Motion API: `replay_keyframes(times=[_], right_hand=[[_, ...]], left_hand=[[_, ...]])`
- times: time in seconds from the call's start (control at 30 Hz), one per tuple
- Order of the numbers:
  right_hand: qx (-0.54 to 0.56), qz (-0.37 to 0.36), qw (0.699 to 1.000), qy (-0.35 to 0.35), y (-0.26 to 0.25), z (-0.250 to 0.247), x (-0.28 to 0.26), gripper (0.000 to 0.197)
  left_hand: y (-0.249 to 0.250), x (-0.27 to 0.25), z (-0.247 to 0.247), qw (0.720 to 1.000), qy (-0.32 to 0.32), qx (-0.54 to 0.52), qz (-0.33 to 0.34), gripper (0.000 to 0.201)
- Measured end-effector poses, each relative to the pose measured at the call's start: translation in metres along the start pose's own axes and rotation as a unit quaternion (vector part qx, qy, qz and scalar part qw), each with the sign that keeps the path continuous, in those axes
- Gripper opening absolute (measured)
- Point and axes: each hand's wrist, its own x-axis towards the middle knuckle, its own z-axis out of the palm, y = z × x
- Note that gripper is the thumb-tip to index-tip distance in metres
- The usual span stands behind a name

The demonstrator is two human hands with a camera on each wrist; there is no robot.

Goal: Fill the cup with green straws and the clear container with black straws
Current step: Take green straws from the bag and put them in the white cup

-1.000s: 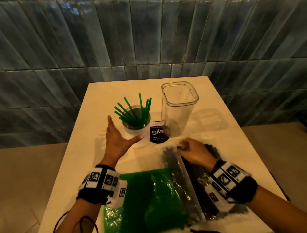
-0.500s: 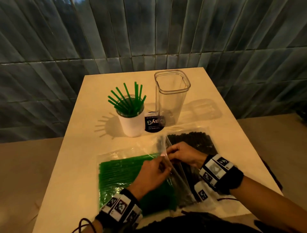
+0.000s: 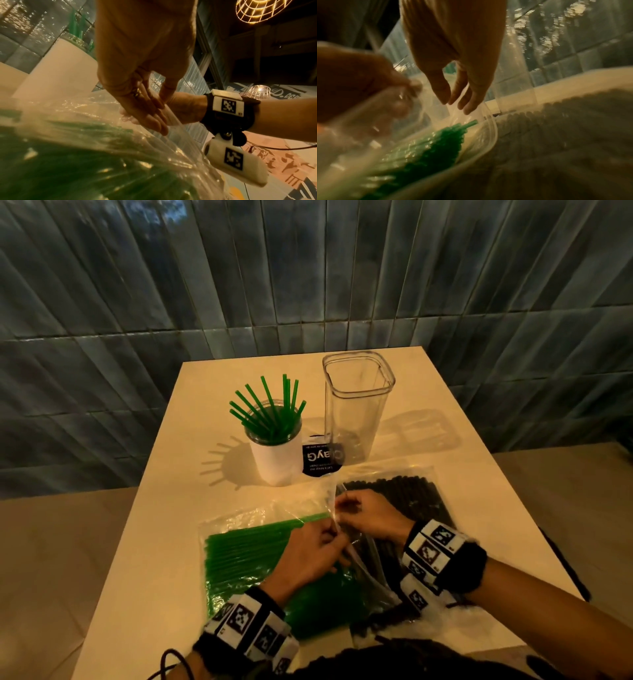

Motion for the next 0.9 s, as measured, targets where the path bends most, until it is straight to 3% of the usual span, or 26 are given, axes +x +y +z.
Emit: replay_keyframes(times=[0.07, 0.13, 0.2, 0.3, 0.4, 0.5, 0.67, 0.83, 0.9], right_hand=[[-0.096, -0.063, 0.993, -0.022, -0.007, 0.004, 0.000, 0.032], [-0.153, -0.086, 0.982, -0.073, -0.017, 0.011, 0.004, 0.031], [-0.134, -0.051, 0.984, -0.105, -0.022, 0.017, 0.011, 0.021], [-0.197, -0.007, 0.969, -0.150, -0.019, 0.020, 0.025, 0.022], [-0.291, 0.000, 0.938, -0.188, -0.019, 0.021, 0.028, 0.028], [-0.338, -0.025, 0.921, -0.190, -0.015, 0.025, 0.033, 0.024], [-0.411, -0.022, 0.893, -0.185, -0.017, 0.036, 0.037, 0.021], [-0.373, 0.008, 0.895, -0.244, -0.023, 0.041, 0.044, 0.047], [-0.384, 0.013, 0.886, -0.259, -0.026, 0.044, 0.044, 0.049]], left_hand=[[0.003, -0.002, -0.002, 1.000, -0.018, 0.001, 0.008, 0.011], [0.005, -0.004, -0.004, 0.999, -0.038, 0.008, 0.020, 0.011], [0.008, -0.006, -0.006, 0.998, -0.055, -0.002, 0.026, 0.012], [0.008, -0.006, -0.014, 0.997, -0.066, -0.003, 0.035, 0.013], [-0.005, -0.003, -0.030, 0.989, 0.006, 0.134, 0.062, 0.020], [-0.032, 0.000, -0.048, 0.968, 0.069, 0.240, 0.023, 0.026], [-0.077, 0.004, -0.059, 0.938, 0.025, 0.341, -0.065, 0.074], [-0.088, 0.004, -0.049, 0.929, -0.040, 0.354, -0.098, 0.136], [-0.093, 0.005, -0.047, 0.931, -0.045, 0.350, -0.092, 0.144]])
